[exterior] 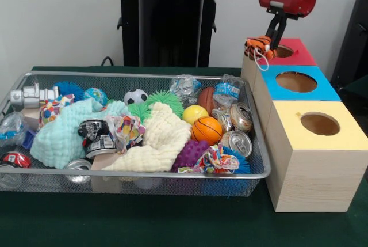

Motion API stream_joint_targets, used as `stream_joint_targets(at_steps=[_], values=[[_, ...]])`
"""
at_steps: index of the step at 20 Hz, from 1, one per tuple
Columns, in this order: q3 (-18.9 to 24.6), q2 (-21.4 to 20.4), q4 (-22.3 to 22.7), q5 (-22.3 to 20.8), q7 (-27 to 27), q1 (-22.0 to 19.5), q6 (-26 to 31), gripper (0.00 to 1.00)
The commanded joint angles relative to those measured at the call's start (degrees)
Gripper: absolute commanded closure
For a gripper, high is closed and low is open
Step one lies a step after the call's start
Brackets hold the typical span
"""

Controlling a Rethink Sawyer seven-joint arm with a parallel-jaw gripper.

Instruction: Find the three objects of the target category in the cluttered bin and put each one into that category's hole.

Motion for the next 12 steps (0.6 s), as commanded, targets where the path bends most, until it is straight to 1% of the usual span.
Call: stream_joint_targets(at_steps=[1,3,5,10,11,12], values=[[6.56,-0.88,7.8,2.51,16.58,0.37,-3.33,1.0],[4.91,-0.21,7.55,3.4,16.83,3.68,-1.57,1.0],[4.61,-0.39,8.24,3.92,17.11,5.99,-1.43,1.0],[6.33,-1.86,10.0,3.98,17.19,7.52,-2.51,1.0],[6.32,-2.04,10.23,4.16,17.34,7.76,-2.53,1.0],[5.42,-1.56,9.81,4.86,17.64,9.12,-1.6,1.0]])
